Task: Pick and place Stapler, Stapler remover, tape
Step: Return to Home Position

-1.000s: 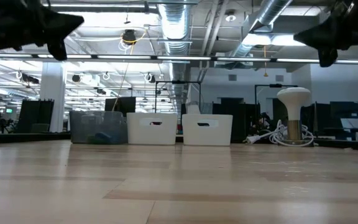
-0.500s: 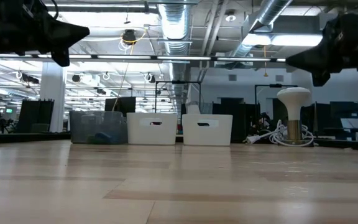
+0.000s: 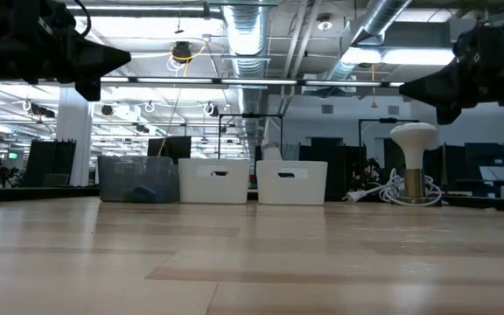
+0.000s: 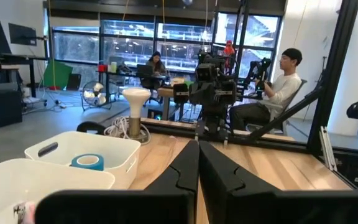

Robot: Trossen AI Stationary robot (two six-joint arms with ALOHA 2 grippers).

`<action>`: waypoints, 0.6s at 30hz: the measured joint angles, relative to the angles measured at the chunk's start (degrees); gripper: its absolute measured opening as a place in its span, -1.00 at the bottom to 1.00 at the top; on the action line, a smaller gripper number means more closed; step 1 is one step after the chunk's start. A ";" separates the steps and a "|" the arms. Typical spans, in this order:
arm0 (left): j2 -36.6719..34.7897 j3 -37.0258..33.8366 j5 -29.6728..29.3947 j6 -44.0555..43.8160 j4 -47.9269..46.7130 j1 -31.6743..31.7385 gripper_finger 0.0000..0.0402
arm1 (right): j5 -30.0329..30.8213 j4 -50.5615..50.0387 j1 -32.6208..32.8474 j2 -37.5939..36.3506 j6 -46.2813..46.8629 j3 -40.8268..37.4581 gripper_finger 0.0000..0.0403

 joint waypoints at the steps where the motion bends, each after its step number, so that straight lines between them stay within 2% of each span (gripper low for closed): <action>1: 0.19 0.01 0.02 0.00 0.11 0.00 -0.98 | -0.02 -0.02 0.00 0.06 1.30 0.00 -1.00; 18: 0.39 0.02 0.02 -0.02 0.40 0.00 -0.98 | -0.04 0.00 0.00 0.07 2.23 -0.04 -1.00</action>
